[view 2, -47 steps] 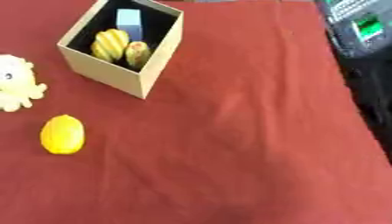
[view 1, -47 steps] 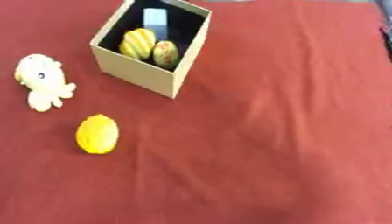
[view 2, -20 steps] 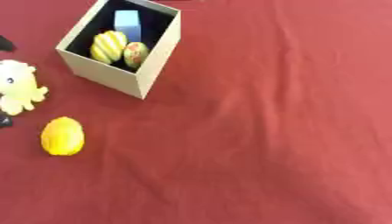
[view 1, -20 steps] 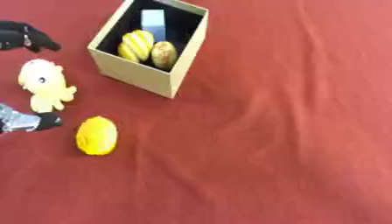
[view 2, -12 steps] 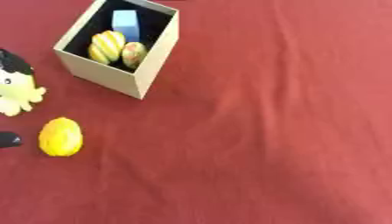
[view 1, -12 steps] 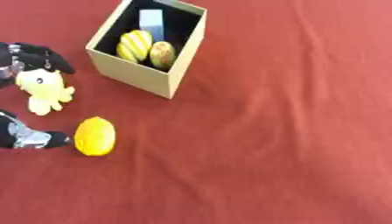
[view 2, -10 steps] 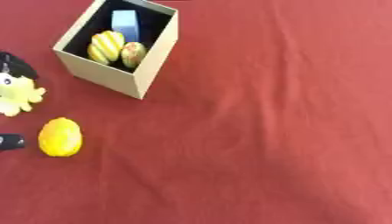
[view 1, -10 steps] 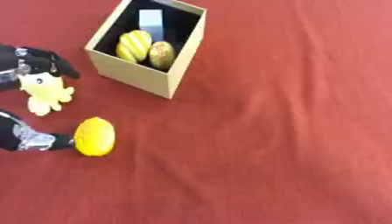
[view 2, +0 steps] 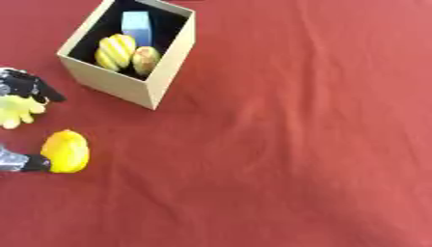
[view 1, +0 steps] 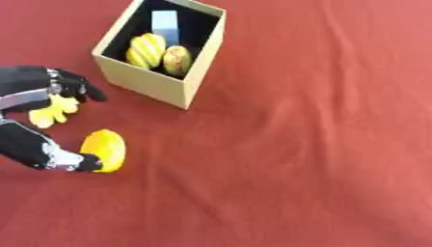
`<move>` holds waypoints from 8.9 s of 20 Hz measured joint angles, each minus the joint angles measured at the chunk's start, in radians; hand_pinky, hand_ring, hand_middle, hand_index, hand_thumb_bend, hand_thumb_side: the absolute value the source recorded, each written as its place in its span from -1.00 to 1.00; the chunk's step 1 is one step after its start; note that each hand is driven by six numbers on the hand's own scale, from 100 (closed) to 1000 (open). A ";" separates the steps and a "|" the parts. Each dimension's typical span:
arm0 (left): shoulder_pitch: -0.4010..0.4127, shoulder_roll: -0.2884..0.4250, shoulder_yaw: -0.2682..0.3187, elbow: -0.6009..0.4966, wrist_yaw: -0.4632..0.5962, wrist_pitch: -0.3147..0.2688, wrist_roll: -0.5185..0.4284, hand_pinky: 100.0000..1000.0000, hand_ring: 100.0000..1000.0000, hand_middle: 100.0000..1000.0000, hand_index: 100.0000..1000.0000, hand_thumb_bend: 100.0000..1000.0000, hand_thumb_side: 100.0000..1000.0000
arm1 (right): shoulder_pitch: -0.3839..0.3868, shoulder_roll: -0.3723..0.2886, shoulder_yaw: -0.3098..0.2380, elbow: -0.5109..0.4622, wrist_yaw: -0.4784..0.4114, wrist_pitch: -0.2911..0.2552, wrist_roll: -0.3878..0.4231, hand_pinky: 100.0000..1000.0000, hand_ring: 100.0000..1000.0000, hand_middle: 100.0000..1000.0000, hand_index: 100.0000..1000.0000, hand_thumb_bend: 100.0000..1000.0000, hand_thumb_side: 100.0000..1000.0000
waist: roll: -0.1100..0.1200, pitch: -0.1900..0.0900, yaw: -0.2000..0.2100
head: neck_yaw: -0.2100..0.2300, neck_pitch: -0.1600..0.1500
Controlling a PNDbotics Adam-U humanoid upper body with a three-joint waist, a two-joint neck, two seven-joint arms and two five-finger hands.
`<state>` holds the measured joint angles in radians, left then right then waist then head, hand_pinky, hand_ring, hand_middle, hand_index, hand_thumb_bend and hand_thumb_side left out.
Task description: Pick up objects on the table and place them in the box.
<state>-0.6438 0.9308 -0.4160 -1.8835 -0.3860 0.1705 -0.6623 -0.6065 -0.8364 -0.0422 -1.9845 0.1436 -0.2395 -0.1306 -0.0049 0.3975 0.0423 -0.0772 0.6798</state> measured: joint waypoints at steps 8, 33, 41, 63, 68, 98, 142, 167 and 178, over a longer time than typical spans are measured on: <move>-0.007 -0.041 -0.032 0.069 -0.037 -0.006 -0.025 0.61 0.58 0.56 0.77 0.19 0.15 | 0.009 0.005 0.000 0.000 0.000 0.003 0.003 0.66 0.73 0.29 0.52 -1.00 0.06 | -0.001 0.002 -0.002 | 0.005 0.001; -0.025 -0.101 -0.067 0.177 -0.111 -0.047 -0.057 0.44 0.42 0.40 0.64 -0.31 -0.30 | 0.048 0.022 -0.001 0.000 -0.002 0.018 0.008 0.67 0.74 0.27 0.52 -1.00 0.12 | -0.001 0.002 -0.006 | 0.014 0.000; -0.022 -0.105 -0.066 0.159 -0.116 -0.053 -0.058 0.36 0.31 0.33 0.60 -0.89 -0.43 | 0.053 0.022 -0.001 0.000 -0.004 0.020 0.006 0.68 0.74 0.27 0.52 -1.00 0.14 | -0.001 0.003 -0.007 | 0.014 0.000; -0.280 -0.143 0.123 -0.007 -0.155 -0.021 0.005 0.33 0.22 0.26 0.55 -1.00 -0.80 | 0.074 0.022 -0.010 0.000 -0.006 0.016 0.003 0.67 0.74 0.27 0.53 -1.00 0.11 | 0.012 -0.011 0.005 | -0.012 0.001; -0.402 -0.281 0.096 0.217 -0.202 -0.075 0.043 0.33 0.22 0.25 0.55 -1.00 -0.81 | 0.071 0.022 -0.008 0.000 -0.008 0.015 0.008 0.68 0.74 0.26 0.53 -1.00 0.13 | 0.014 -0.011 -0.005 | -0.006 0.001; -0.470 -0.473 0.150 0.635 -0.470 -0.199 0.241 0.62 0.56 0.59 0.77 -0.12 -0.19 | 0.062 0.024 0.000 0.000 -0.021 0.026 0.032 0.68 0.74 0.26 0.53 -1.00 0.16 | 0.014 -0.011 -0.003 | 0.010 -0.003; -0.230 -0.212 0.244 0.790 -0.377 -0.148 0.097 0.71 0.71 0.71 0.79 0.14 -0.18 | 0.097 0.030 -0.020 0.000 -0.010 0.032 0.004 0.68 0.74 0.25 0.53 -1.00 0.19 | -0.017 -0.011 0.006 | 0.045 -0.008; -0.234 -0.236 0.225 0.779 -0.407 -0.213 0.108 0.28 0.23 0.21 0.38 -0.71 -0.63 | 0.114 0.040 -0.026 0.000 -0.010 0.040 -0.004 0.68 0.75 0.24 0.53 -1.00 0.21 | -0.014 -0.011 0.004 | 0.046 -0.012; -0.205 -0.225 0.222 0.686 -0.356 -0.189 0.085 0.26 0.22 0.22 0.38 -1.00 -0.83 | 0.128 0.040 -0.032 0.000 -0.010 0.043 -0.007 0.68 0.75 0.24 0.53 -1.00 0.22 | -0.014 -0.010 0.003 | 0.045 -0.012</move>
<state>-0.8485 0.7061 -0.1941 -1.1972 -0.7418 -0.0189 -0.5776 -0.4780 -0.7967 -0.0738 -1.9846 0.1332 -0.1968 -0.1372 -0.0185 0.3873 0.0454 -0.0323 0.6679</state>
